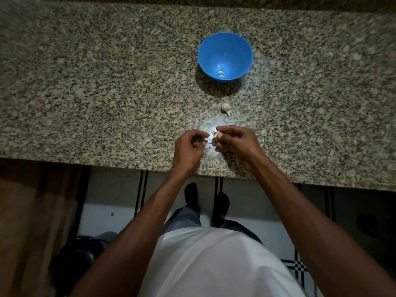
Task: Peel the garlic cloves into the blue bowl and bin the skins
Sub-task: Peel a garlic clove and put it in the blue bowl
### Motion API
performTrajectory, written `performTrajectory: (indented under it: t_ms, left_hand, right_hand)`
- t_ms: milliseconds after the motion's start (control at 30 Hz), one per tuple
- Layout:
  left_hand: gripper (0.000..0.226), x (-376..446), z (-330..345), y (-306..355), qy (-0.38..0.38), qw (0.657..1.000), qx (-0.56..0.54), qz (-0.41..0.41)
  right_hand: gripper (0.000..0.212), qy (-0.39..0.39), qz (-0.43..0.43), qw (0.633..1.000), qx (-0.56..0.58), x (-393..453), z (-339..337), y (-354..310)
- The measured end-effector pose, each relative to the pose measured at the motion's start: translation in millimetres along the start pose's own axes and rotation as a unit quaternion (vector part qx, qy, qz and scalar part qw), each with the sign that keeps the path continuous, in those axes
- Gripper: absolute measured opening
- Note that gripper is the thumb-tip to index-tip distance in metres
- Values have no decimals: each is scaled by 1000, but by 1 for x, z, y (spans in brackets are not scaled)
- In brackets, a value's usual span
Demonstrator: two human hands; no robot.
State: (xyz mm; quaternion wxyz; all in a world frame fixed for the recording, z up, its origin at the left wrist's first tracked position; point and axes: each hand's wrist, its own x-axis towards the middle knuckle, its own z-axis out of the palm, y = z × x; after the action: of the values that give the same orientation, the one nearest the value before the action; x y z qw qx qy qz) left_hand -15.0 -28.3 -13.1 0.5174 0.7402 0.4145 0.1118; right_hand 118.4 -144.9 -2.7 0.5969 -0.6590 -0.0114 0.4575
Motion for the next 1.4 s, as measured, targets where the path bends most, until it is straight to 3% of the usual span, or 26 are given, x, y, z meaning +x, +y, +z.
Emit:
performTrajectory:
  t_ms: [167, 367, 667, 867, 1067, 1200, 1400]
  left_hand:
    - [24, -6, 2, 12, -26, 982, -177, -66]
    - [14, -4, 3, 6, -14, 975, -199, -100]
    - [16, -2, 2, 5, 2, 979, -179, -100]
    - [16, -2, 0, 6, -5, 981, -169, -99]
    - [18, 2, -19, 18, -106, 919, -314, -212]
    - [13, 10, -27, 19, -152, 900, -328, -243]
    - [22, 17, -36, 18, -203, 871, -325, -307]
  right_hand:
    - [21, -17, -9, 1000, 23, -2, 2, 4]
    - [20, -37, -3, 999, 35, 1, 0, 9]
    - [25, -43, -71, 987, -135, 1, -1, 6]
    - [16, -10, -102, 991, -85, -1, 6, 8]
    - [13, -34, -133, 980, -147, 5, 7, 4]
    - [16, -62, -116, 984, -117, 7, 6, 1]
    - [13, -103, -111, 980, -126, 10, -1, 1]
